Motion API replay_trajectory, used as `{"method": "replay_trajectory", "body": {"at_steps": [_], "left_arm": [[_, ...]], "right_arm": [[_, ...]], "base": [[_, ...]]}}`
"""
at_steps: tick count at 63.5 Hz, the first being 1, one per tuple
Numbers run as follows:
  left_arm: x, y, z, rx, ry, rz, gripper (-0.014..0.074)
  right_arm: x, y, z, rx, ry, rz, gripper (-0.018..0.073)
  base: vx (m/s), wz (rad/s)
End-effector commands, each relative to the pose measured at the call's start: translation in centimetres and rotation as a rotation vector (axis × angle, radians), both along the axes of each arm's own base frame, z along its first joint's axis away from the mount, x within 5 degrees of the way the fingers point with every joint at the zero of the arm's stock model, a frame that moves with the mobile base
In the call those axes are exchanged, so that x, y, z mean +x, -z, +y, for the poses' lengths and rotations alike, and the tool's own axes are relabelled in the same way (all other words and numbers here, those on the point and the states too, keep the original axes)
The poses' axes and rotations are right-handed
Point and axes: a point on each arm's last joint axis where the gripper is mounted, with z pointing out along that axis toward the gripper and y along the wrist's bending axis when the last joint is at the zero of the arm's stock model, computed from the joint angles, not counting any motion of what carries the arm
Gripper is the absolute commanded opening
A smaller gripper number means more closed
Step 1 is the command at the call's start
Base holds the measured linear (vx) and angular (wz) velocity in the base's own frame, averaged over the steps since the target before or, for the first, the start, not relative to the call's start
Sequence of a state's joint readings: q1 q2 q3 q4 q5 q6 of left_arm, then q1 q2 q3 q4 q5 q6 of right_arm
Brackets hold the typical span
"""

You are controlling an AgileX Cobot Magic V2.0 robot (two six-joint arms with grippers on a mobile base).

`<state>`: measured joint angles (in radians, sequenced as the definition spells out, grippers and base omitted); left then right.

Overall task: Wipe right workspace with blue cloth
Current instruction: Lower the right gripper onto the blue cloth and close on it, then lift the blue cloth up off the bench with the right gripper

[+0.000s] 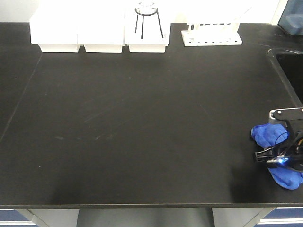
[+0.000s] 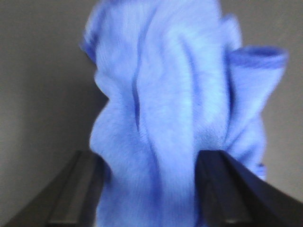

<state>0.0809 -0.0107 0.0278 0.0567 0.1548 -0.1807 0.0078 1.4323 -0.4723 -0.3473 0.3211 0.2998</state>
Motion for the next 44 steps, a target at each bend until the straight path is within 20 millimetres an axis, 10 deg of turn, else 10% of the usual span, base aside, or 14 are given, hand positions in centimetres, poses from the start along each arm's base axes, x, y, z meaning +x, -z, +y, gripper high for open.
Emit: {"method": "replay_trajectory", "body": {"at_steps": [1,17,44], "left_arm": [[0.0,0.2,0.0,-0.009,0.005,-0.070,-0.0006],[0.0,0.2,0.0,-0.009,0.005,-0.070,-0.0006],[0.0,0.2,0.0,-0.009,0.005,-0.070,-0.0006]], "right_arm": [[1.2,-0.5,0.0,0.005,-0.015,-0.065,0.0358],[1.6,-1.5,0.2,0.022,-0.034,-0.164,-0.0008],[-2.1,-10.4,0.2,0.036,-0.011,-0.566,-0.0008]], "base": [[0.00,0.00],[0.00,0.00],[0.00,0.00]]}}
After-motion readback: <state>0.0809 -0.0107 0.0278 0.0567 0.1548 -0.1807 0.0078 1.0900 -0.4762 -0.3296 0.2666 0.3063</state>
